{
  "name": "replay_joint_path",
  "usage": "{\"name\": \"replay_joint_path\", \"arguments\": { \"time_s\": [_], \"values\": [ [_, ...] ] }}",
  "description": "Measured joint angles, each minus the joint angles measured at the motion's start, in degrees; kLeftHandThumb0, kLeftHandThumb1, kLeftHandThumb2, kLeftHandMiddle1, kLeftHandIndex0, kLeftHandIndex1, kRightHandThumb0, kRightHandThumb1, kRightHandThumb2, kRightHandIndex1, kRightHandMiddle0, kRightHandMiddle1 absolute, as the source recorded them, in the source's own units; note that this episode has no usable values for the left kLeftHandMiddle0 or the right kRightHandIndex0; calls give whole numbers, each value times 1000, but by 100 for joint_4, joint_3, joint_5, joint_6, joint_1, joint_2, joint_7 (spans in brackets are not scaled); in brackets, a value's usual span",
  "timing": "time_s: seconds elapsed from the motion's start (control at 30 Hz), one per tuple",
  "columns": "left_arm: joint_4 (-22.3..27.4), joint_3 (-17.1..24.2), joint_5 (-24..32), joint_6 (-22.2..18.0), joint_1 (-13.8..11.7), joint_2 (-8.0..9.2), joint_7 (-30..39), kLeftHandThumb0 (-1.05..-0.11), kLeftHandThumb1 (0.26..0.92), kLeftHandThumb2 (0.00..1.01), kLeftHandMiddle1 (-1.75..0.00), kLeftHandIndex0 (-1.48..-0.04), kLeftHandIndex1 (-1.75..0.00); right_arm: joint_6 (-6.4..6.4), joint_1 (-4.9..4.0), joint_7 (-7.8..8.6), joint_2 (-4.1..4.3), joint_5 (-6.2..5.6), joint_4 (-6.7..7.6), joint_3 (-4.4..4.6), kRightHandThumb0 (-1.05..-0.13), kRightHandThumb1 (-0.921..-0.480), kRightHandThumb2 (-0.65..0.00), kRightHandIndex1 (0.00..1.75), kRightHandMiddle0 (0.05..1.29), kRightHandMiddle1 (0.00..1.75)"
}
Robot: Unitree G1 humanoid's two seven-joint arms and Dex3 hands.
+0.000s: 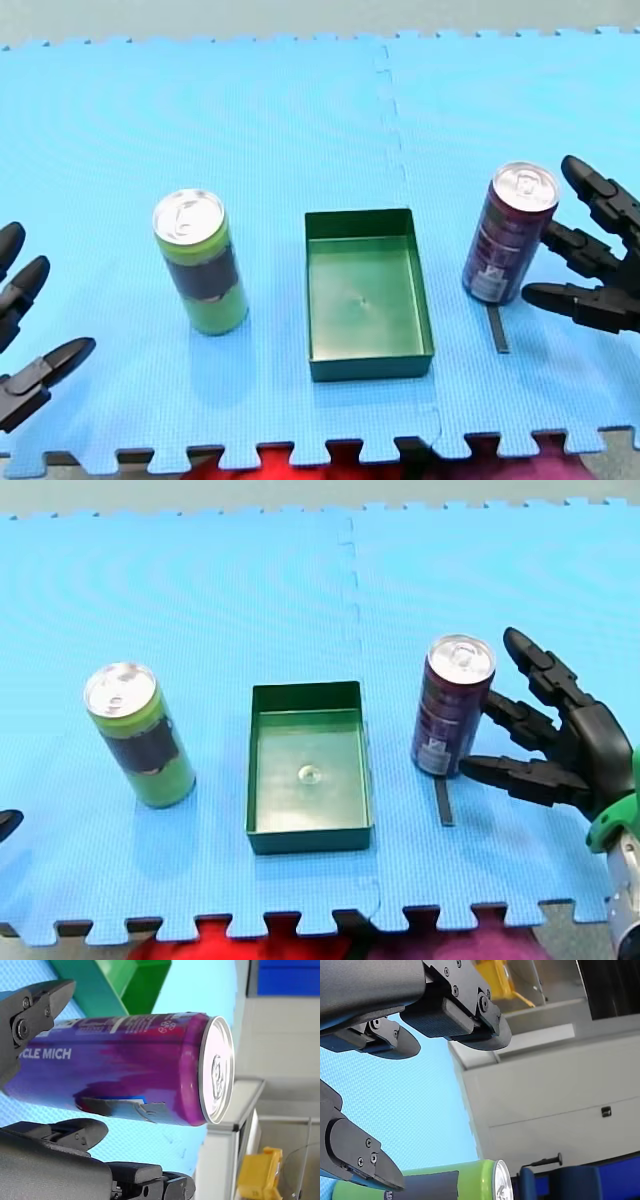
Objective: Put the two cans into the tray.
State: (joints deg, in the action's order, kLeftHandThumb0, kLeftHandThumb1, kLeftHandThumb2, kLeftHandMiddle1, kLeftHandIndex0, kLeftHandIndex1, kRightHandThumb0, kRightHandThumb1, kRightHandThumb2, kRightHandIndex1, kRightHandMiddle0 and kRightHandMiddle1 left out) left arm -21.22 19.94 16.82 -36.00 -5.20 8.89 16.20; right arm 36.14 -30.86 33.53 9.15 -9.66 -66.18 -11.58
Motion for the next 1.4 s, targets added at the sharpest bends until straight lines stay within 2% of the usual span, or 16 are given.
{"name": "replay_joint_path", "arguments": {
  "time_s": [0.13,0.67,1.2,1.4],
  "values": [
    [-105,21,-19,-93,31,26,-6,-1048,709,9,-4,-529,-2,-19,-52,-7,0,4,-31,-8,-784,-644,0,8,132,0],
    [-485,80,44,-371,177,94,139,-1048,727,10,-8,-538,-4,-54,-155,-66,9,63,-245,-41,-781,-642,0,9,136,1],
    [-604,106,66,-553,209,108,199,-1048,737,8,-7,-544,-4,-69,-252,-81,3,123,-358,-62,-751,-648,-1,7,133,0],
    [-551,104,28,-558,186,116,173,-1048,742,8,-6,-542,-3,-145,-293,-74,-5,122,-402,-85,-735,-647,0,8,134,1]
  ]
}}
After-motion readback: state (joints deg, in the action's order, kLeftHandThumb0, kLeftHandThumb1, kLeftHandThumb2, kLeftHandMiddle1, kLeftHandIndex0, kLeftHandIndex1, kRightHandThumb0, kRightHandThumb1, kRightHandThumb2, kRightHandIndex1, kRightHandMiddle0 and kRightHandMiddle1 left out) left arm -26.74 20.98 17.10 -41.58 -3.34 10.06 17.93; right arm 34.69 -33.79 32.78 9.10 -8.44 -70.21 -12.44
